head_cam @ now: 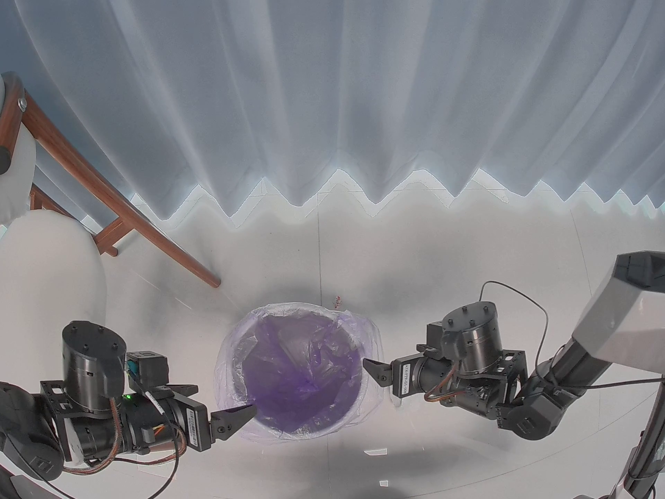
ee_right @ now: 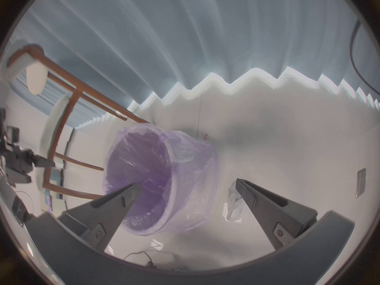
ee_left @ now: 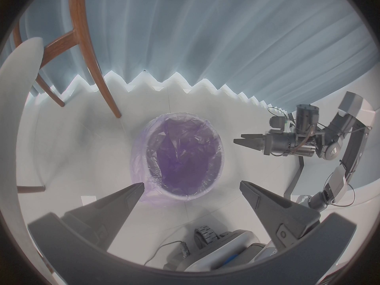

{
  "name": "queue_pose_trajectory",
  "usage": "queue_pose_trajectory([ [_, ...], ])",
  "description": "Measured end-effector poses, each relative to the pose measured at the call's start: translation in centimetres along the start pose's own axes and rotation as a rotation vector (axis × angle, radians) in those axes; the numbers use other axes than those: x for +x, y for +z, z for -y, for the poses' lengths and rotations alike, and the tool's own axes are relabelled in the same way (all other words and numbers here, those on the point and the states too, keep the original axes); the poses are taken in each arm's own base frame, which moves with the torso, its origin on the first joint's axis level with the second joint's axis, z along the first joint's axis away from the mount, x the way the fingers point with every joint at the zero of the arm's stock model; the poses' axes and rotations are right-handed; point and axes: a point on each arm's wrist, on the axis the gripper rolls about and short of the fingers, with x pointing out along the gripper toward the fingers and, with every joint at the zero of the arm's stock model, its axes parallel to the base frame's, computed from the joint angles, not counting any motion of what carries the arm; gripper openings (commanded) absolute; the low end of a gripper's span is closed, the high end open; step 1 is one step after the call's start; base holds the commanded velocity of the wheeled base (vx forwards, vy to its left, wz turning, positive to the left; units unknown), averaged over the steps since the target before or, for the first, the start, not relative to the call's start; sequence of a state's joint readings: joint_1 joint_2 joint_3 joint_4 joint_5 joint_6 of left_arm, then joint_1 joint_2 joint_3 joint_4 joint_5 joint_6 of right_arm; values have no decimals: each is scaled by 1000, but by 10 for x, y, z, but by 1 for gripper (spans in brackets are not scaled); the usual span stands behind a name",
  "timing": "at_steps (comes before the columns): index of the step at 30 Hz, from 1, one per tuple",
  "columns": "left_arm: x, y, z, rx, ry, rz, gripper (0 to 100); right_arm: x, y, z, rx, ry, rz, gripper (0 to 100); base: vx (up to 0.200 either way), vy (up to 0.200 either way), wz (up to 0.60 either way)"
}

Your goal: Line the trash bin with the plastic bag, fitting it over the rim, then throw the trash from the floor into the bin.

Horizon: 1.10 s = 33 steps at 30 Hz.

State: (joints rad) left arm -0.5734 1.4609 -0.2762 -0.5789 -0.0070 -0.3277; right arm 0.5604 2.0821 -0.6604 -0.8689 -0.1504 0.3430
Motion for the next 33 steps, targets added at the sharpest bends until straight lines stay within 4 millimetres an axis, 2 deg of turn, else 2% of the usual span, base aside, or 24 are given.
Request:
queue_pose_trajectory([
  [9, -14, -1, -14, 7, 26, 59, 100, 30, -13, -8, -73, -23, -42, 100, 0, 0, 0],
  [19, -28, -12, -24, 21, 62, 73, 100, 60, -27, -21, -100, -26, -54, 100, 0, 0, 0],
  [26, -35, -18, -30, 16, 72, 77, 100, 78, -38, -23, -102, -34, -72, 100, 0, 0, 0],
  [33, -40, -16, -40, 44, 96, 106, 100, 93, -44, -23, -96, -38, -76, 100, 0, 0, 0],
])
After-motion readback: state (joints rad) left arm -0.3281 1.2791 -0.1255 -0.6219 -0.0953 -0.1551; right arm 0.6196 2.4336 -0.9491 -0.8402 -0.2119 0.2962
